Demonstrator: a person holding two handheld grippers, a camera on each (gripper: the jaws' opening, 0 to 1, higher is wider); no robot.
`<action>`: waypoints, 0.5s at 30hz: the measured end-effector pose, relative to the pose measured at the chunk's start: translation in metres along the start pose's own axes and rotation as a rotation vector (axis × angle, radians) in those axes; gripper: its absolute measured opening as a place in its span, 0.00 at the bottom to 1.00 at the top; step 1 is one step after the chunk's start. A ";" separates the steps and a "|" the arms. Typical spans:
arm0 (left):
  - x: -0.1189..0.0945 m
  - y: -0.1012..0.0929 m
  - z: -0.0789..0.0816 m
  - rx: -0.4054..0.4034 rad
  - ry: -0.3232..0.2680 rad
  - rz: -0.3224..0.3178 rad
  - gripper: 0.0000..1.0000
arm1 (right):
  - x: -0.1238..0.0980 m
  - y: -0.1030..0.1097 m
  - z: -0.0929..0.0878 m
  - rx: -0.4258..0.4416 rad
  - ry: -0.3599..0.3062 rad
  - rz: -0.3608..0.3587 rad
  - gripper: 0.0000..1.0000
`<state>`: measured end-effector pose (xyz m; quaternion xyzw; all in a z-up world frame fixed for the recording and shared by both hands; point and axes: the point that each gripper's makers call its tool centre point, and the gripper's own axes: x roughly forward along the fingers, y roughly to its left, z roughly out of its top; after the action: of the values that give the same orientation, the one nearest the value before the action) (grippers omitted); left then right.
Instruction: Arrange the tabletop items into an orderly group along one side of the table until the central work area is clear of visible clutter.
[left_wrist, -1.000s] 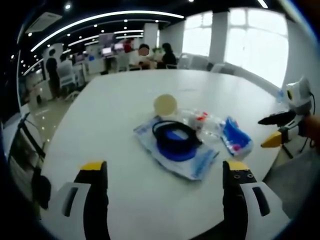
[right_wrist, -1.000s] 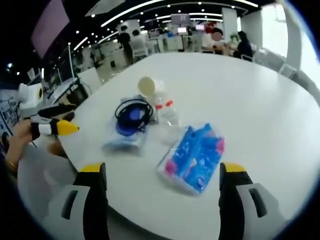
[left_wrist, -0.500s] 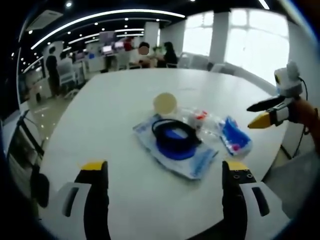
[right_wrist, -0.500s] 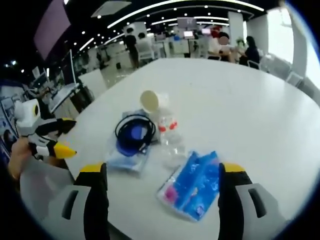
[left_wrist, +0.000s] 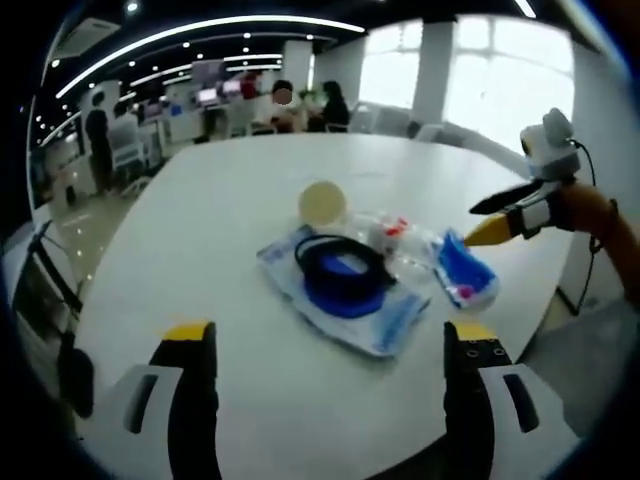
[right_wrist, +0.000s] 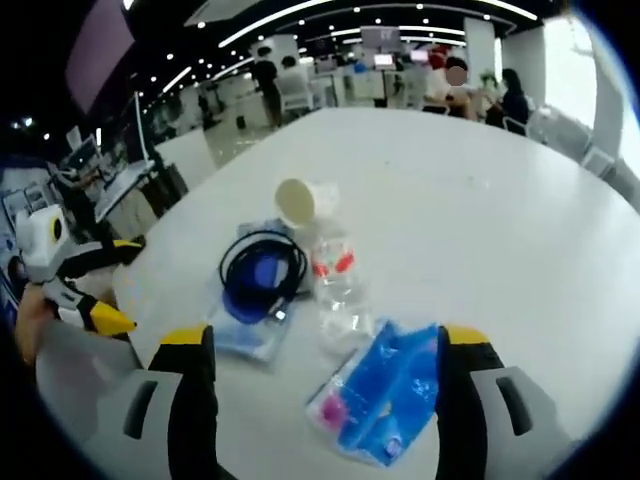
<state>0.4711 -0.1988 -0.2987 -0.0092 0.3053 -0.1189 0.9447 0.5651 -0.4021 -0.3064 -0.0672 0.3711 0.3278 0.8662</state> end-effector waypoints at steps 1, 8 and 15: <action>0.000 -0.001 0.000 0.000 0.002 -0.003 0.91 | 0.001 0.000 0.000 0.000 0.003 0.001 0.90; 0.002 -0.003 -0.003 -0.003 0.014 -0.018 0.91 | 0.016 -0.002 0.004 -0.005 0.023 0.012 0.90; 0.003 -0.004 -0.005 -0.008 0.029 -0.024 0.89 | 0.029 -0.005 0.005 -0.002 0.044 0.022 0.89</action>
<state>0.4693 -0.2034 -0.3042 -0.0146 0.3195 -0.1291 0.9386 0.5863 -0.3892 -0.3239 -0.0712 0.3904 0.3362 0.8541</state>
